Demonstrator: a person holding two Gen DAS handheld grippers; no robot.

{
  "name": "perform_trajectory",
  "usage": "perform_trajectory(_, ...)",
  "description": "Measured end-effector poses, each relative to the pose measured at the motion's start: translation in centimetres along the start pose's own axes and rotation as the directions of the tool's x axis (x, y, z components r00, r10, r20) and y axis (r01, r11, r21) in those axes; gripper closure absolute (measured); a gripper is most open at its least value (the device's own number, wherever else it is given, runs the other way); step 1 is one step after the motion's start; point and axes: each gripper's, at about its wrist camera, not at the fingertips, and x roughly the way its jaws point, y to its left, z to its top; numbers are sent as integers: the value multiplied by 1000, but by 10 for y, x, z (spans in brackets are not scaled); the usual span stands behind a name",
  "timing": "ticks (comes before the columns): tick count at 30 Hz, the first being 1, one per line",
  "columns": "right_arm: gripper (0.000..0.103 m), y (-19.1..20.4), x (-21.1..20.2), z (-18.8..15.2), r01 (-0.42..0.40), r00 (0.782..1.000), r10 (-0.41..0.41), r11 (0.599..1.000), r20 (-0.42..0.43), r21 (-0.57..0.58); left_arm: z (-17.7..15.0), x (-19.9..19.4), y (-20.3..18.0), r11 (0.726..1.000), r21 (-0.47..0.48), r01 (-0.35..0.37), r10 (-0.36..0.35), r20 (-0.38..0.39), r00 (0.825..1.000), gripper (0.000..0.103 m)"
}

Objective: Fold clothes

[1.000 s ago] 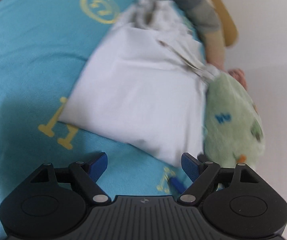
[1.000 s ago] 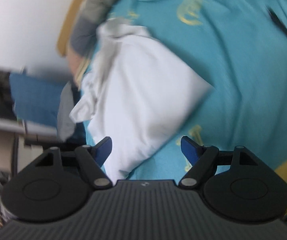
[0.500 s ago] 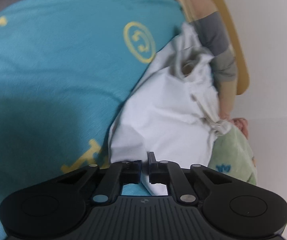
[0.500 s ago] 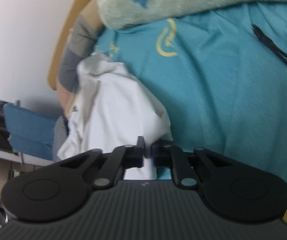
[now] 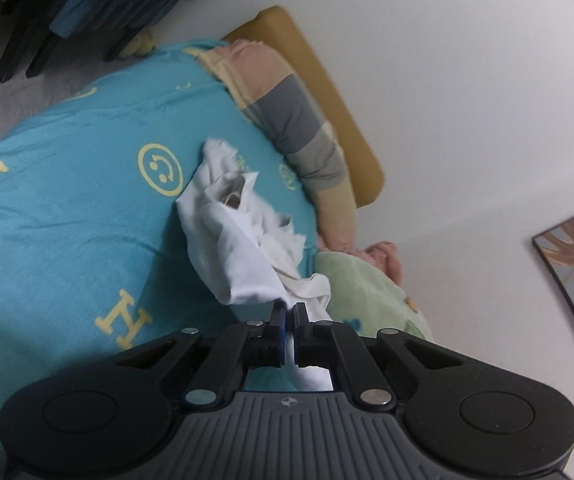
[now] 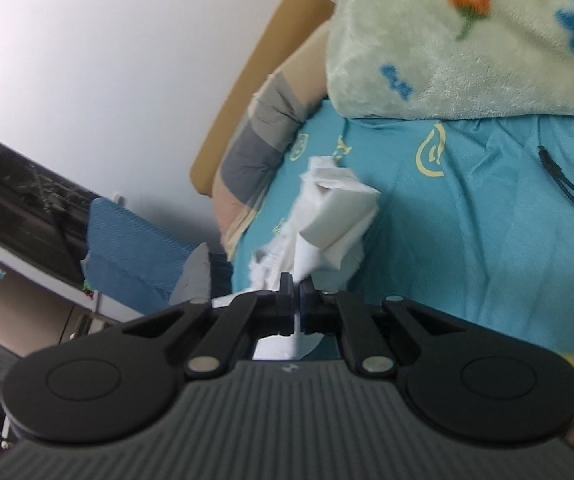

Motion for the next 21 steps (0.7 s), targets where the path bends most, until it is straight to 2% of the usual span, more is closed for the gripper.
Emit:
perform_trajectory(3, 98, 7, -27, -17, -27, 1000, 28, 999, 11, -35, -16, -28, 0, 1000, -3, 24, -24, 17, 1000, 100)
perform_trajectory(7, 98, 19, -65, -43, -38, 999, 42, 988, 23, -147, -37, -66, -17, 996, 50, 78, -81, 61, 995, 103)
perform_trajectory(10, 100, 27, -84, -52, -55, 996, 67, 981, 59, -188, -44, -77, -30, 992, 99, 79, -87, 76, 993, 103)
perform_trajectory(12, 100, 35, -92, -52, -57, 992, 81, 973, 100, -224, -42, -71, -31, 995, 90, 40, -46, 64, 997, 103)
perform_trajectory(16, 100, 35, -74, -32, -16, 997, 32, 978, 77, -208, -35, -52, -24, 995, 94, -21, 21, 2, 1000, 100)
perform_trajectory(19, 99, 19, -57, -27, 35, 999, -38, 989, -17, -142, -29, -34, -12, 990, 92, -104, 111, -79, 991, 90)
perform_trajectory(20, 97, 14, -51, -27, 74, 995, -82, 988, -50, -136, -27, -28, -9, 987, 98, -131, 141, -105, 984, 80)
perform_trajectory(21, 96, 11, -45, -27, 112, 989, -124, 984, -82, -137, -25, -23, -7, 980, 112, -162, 175, -121, 977, 59)
